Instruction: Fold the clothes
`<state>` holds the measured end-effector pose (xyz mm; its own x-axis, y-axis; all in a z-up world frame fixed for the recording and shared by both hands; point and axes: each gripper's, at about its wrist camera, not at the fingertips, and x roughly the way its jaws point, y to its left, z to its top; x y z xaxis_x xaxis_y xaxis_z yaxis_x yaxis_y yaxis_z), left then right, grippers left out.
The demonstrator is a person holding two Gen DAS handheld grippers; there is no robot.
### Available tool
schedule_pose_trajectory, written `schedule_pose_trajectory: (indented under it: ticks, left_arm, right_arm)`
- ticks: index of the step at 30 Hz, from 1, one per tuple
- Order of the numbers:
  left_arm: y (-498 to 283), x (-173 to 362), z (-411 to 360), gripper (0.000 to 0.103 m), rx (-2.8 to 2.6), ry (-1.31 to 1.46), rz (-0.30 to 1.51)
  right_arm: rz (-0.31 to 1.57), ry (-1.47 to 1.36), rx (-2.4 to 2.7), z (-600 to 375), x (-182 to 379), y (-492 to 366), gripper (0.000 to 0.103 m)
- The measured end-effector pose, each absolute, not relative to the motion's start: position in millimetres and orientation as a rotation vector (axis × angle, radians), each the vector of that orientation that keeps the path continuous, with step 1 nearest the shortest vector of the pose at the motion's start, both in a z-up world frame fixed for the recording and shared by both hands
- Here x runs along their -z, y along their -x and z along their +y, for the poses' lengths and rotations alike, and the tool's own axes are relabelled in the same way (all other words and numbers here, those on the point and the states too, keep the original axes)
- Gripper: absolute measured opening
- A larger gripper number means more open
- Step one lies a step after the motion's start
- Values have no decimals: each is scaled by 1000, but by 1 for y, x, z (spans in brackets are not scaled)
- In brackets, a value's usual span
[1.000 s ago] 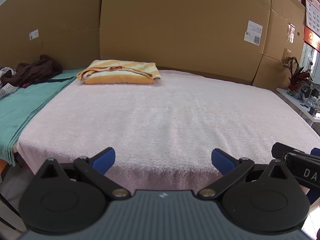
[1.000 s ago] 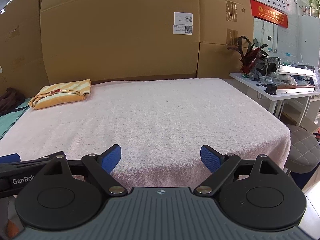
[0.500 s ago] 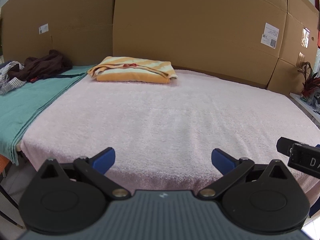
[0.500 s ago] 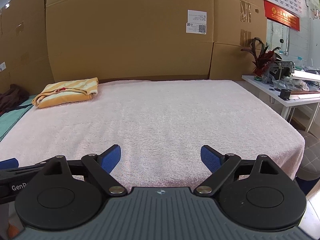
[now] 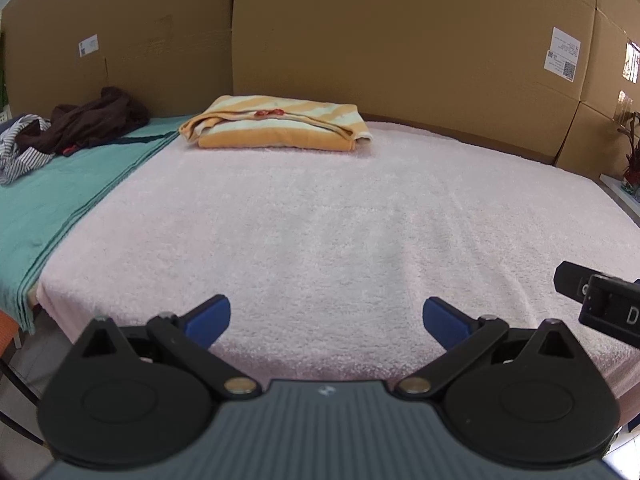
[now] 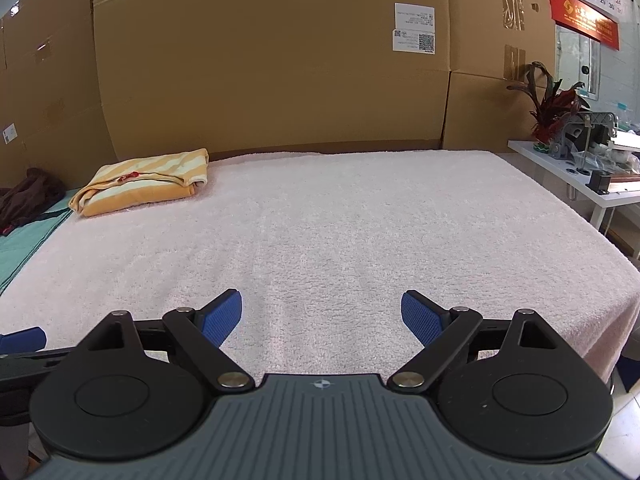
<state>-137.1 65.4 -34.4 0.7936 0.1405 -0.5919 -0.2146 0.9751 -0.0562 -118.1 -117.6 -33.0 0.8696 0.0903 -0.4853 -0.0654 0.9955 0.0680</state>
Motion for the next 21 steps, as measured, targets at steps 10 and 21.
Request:
schedule_pose_trajectory:
  ticks: [10,21]
  left_arm:
    - [124,37,75,102,-219,93,651]
    - [111,38,107,102,-270,107,650]
  right_arm:
    - [522,-52,-106,-108,37,103,89]
    - [530,-12,-152,-76,39,91,90]
